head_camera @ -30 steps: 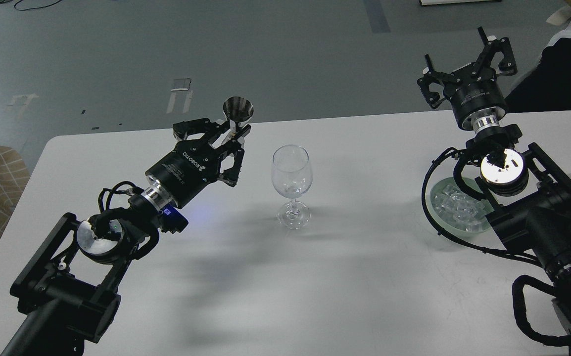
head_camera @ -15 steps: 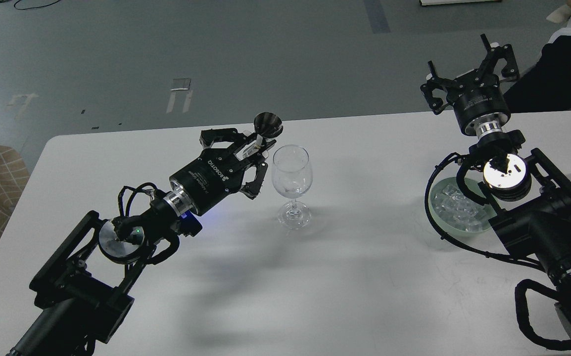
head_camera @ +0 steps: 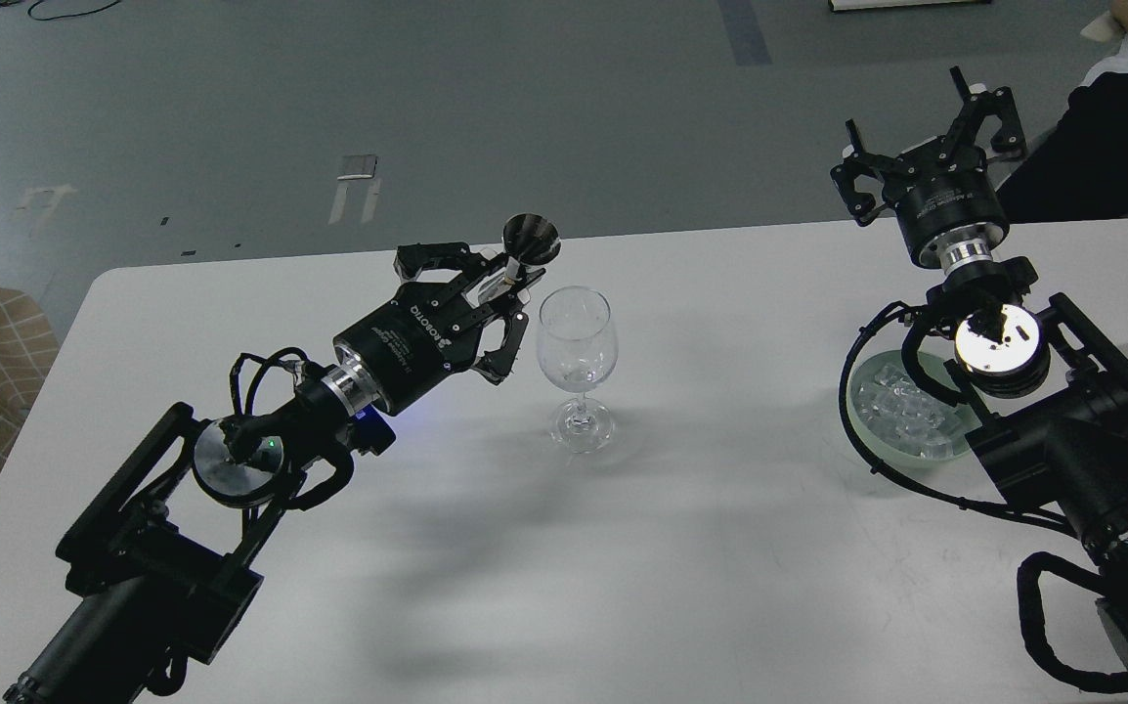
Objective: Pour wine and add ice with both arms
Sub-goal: 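Tilt the jigger with the left gripper to pour into the glass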
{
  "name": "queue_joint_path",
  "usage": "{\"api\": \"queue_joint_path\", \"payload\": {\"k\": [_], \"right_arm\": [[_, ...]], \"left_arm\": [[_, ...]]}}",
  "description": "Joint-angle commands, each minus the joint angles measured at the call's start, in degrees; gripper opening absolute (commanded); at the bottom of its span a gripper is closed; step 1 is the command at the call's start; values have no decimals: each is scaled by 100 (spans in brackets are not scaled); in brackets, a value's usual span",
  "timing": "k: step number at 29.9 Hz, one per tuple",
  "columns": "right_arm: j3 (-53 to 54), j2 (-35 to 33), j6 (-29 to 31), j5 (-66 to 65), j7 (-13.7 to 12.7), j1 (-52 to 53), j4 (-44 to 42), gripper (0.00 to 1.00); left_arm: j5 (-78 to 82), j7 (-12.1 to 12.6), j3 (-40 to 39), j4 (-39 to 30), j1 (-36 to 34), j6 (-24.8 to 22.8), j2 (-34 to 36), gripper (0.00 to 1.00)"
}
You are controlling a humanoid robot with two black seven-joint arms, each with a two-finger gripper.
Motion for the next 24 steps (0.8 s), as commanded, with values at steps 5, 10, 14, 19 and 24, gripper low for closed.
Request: {"api": "queue_joint_path", "payload": {"k": [5, 10, 14, 19, 24], "right_arm": [[0, 1, 0, 0, 0, 0, -4, 100], [0, 1, 0, -9, 0, 9, -48, 100], [0, 1, 0, -9, 9, 9, -39, 100], [-9, 1, 0, -9, 9, 9, -48, 100], [-18, -7, 0, -9, 0, 9, -65, 100]], "left_arm": [[383, 8, -3, 53, -25, 62, 29, 26], [480, 17, -20, 132, -34, 71, 38, 26], [489, 17, -21, 123, -60, 62, 55, 26], [550, 17, -12, 123, -192, 71, 73, 26], [612, 174, -12, 123, -315, 62, 73, 26]]}}
